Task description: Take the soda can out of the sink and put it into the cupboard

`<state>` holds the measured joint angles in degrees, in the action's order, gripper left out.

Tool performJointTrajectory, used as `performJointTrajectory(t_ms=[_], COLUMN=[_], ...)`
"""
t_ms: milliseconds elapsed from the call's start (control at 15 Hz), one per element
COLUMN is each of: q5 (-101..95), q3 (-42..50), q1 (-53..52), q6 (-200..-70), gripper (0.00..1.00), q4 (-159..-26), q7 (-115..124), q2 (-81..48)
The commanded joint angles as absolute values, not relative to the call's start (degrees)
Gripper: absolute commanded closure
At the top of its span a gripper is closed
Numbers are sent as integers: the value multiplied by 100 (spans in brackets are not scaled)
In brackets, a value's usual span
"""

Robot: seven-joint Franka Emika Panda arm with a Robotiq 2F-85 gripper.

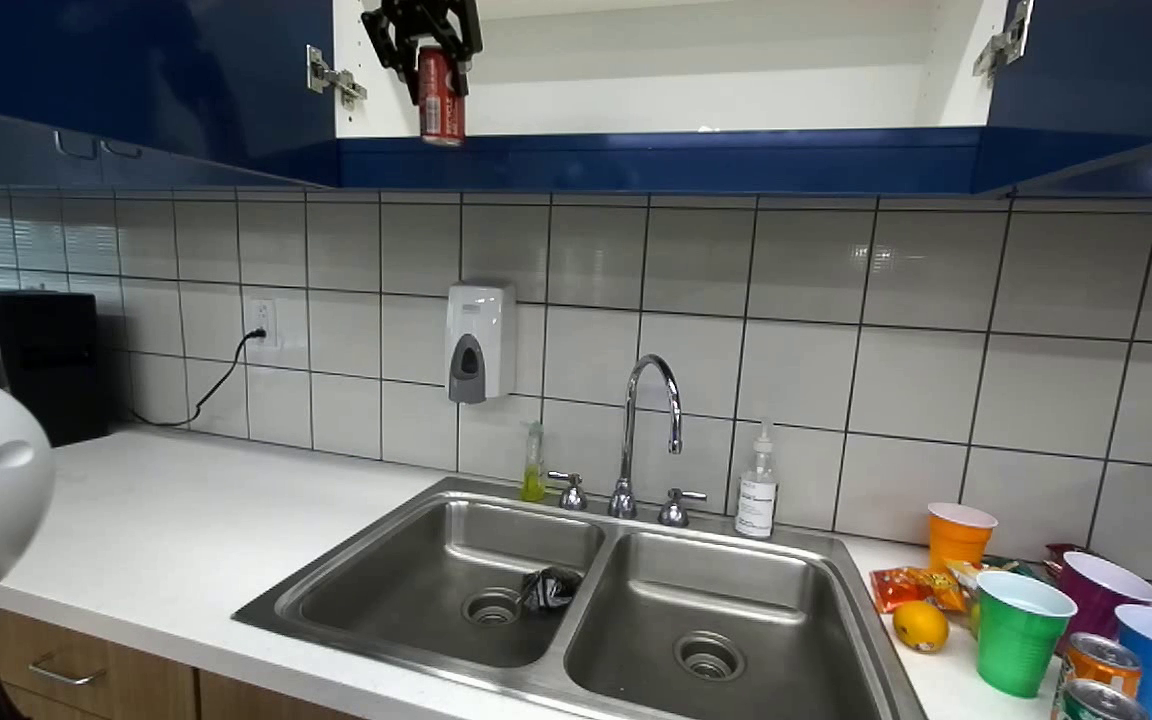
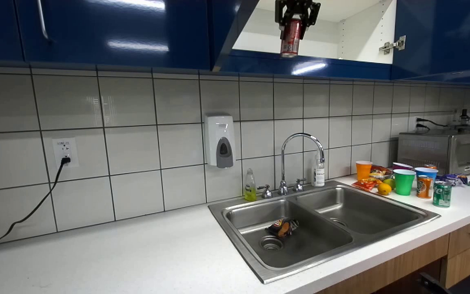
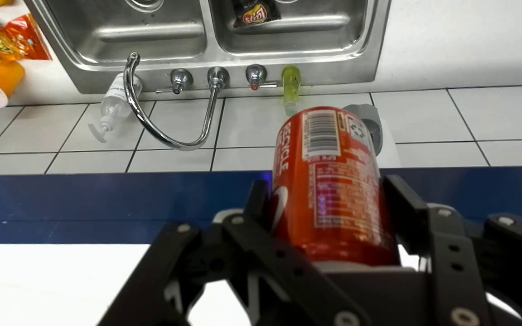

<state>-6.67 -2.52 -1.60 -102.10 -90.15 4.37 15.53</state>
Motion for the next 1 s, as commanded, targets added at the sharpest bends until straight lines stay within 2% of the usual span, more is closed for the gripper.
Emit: performJointTrajectory(t_ms=[0, 933], q5=[-778, -839], q3=[-330, -379], q1=[-148, -138], q6=[-9984, -9896], gripper=[60, 60], q4=[-8609, -8115], q7=[312, 282], q2=[1471, 1297])
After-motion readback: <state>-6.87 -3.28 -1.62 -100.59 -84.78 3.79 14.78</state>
